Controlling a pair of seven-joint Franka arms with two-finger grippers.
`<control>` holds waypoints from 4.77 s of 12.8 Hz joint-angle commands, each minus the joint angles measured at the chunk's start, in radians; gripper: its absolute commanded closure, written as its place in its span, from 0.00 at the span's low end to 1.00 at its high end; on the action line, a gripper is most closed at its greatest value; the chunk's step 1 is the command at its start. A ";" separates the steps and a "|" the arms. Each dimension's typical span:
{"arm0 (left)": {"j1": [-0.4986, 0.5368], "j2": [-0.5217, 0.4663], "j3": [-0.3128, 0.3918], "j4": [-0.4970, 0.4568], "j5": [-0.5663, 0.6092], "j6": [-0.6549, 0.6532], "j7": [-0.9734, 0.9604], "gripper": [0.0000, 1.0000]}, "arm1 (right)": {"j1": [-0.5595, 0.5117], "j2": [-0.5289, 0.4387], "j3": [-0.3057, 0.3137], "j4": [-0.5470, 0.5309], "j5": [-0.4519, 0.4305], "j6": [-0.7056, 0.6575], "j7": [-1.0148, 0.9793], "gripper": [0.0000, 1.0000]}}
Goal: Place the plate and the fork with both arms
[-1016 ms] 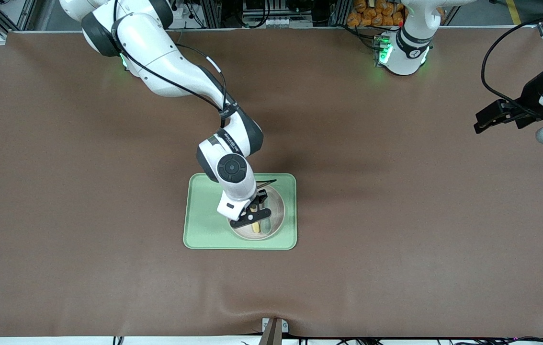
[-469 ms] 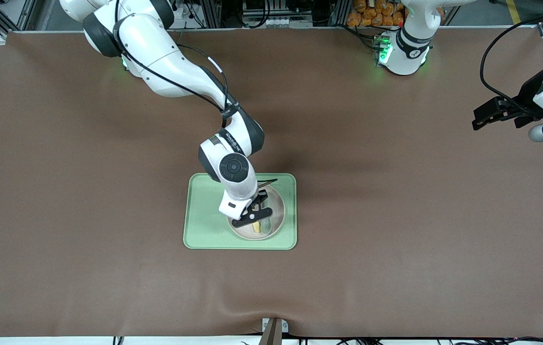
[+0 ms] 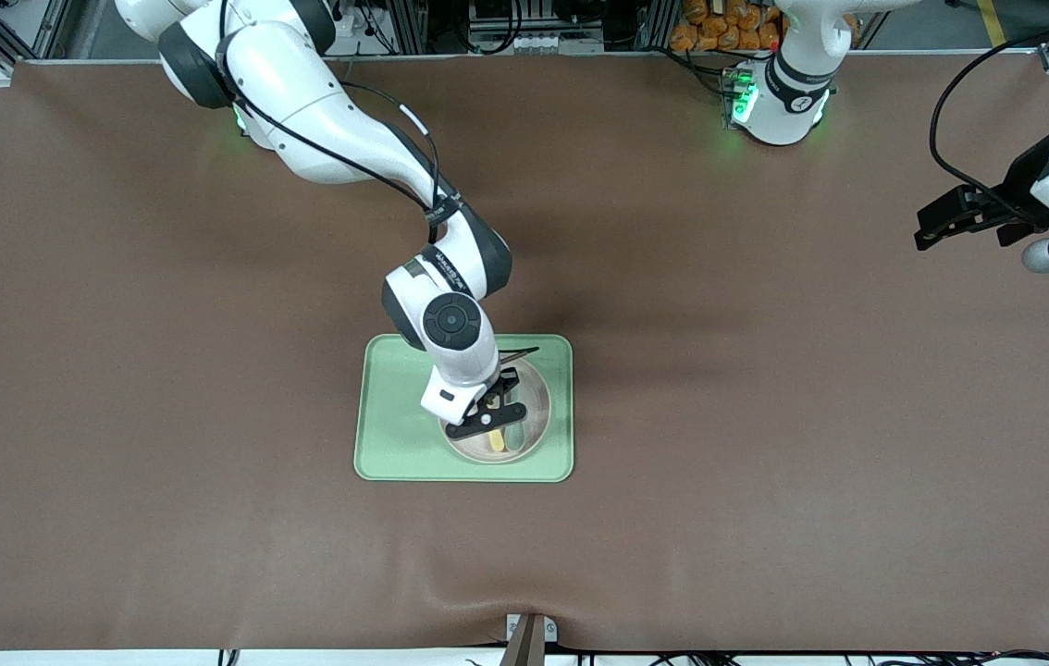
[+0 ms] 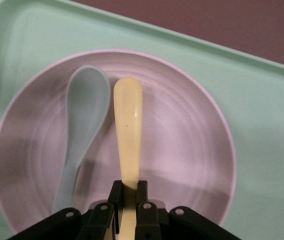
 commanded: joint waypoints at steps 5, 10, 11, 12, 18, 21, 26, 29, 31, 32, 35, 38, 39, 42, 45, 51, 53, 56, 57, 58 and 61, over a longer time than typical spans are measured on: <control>0.005 -0.006 -0.016 -0.002 0.027 -0.008 0.020 0.00 | -0.116 -0.124 0.000 -0.066 0.002 -0.115 0.082 1.00; 0.002 0.002 -0.030 -0.003 0.020 0.001 0.010 0.00 | -0.193 -0.213 0.000 -0.360 0.002 0.173 0.120 1.00; 0.005 0.005 -0.042 -0.002 0.024 0.006 0.010 0.00 | -0.187 -0.211 0.000 -0.381 0.002 0.199 0.126 1.00; 0.003 0.011 -0.043 -0.005 0.023 0.015 0.007 0.00 | -0.188 -0.211 0.000 -0.391 0.002 0.201 0.132 1.00; 0.005 0.001 -0.066 -0.008 0.026 0.004 -0.005 0.00 | -0.161 -0.225 0.000 -0.433 0.001 0.210 0.208 1.00; 0.005 0.005 -0.066 -0.008 0.026 0.006 -0.005 0.00 | -0.173 -0.237 0.000 -0.431 0.002 0.198 0.230 0.28; 0.009 0.000 -0.066 -0.011 0.026 0.006 -0.025 0.00 | -0.208 -0.291 0.002 -0.363 0.001 0.092 0.217 0.00; 0.006 -0.034 -0.068 -0.043 0.026 0.009 -0.039 0.00 | -0.259 -0.341 -0.003 -0.307 0.001 -0.052 0.208 0.00; 0.008 -0.044 -0.066 -0.045 0.026 0.009 -0.042 0.00 | -0.294 -0.406 -0.003 -0.303 0.001 -0.126 0.171 0.00; 0.009 -0.054 -0.068 -0.051 0.026 0.009 -0.042 0.00 | -0.310 -0.427 -0.003 -0.303 0.001 -0.164 0.143 0.00; 0.009 -0.080 -0.066 -0.069 0.026 0.011 -0.042 0.00 | -0.357 -0.474 0.000 -0.281 0.002 -0.258 0.137 0.00; 0.009 -0.083 -0.066 -0.071 0.026 0.008 -0.042 0.00 | -0.392 -0.549 -0.001 -0.283 0.002 -0.297 0.140 0.00; 0.011 -0.083 -0.066 -0.069 0.026 0.008 -0.042 0.00 | -0.402 -0.572 -0.001 -0.281 0.002 -0.355 0.128 0.00; 0.011 -0.083 -0.066 -0.072 0.026 0.008 -0.042 0.00 | -0.504 -0.641 0.014 -0.281 0.004 -0.443 -0.002 0.00; 0.011 -0.081 -0.066 -0.071 0.026 0.008 -0.042 0.00 | -0.615 -0.720 0.072 -0.277 0.007 -0.474 -0.136 0.00; 0.011 -0.081 -0.066 -0.071 0.026 0.008 -0.039 0.00 | -0.578 -0.834 -0.002 -0.296 0.008 -0.557 -0.213 0.00; 0.011 -0.081 -0.066 -0.071 0.026 0.006 -0.036 0.00 | -0.508 -0.865 -0.078 -0.316 0.008 -0.560 -0.216 0.00; 0.011 -0.081 -0.066 -0.071 0.026 0.006 -0.031 0.00 | -0.529 -0.958 -0.076 -0.399 0.011 -0.557 -0.263 0.00; 0.011 -0.081 -0.066 -0.071 0.026 0.006 -0.028 0.00 | -0.535 -0.966 -0.075 -0.401 0.011 -0.566 -0.268 0.00; 0.011 -0.081 -0.066 -0.071 0.026 0.005 -0.028 0.00 | -0.537 -0.972 -0.075 -0.393 0.011 -0.584 -0.269 0.00; 0.011 -0.081 -0.066 -0.071 0.026 0.004 -0.028 0.00 | -0.557 -0.972 -0.066 -0.370 0.011 -0.615 -0.274 0.00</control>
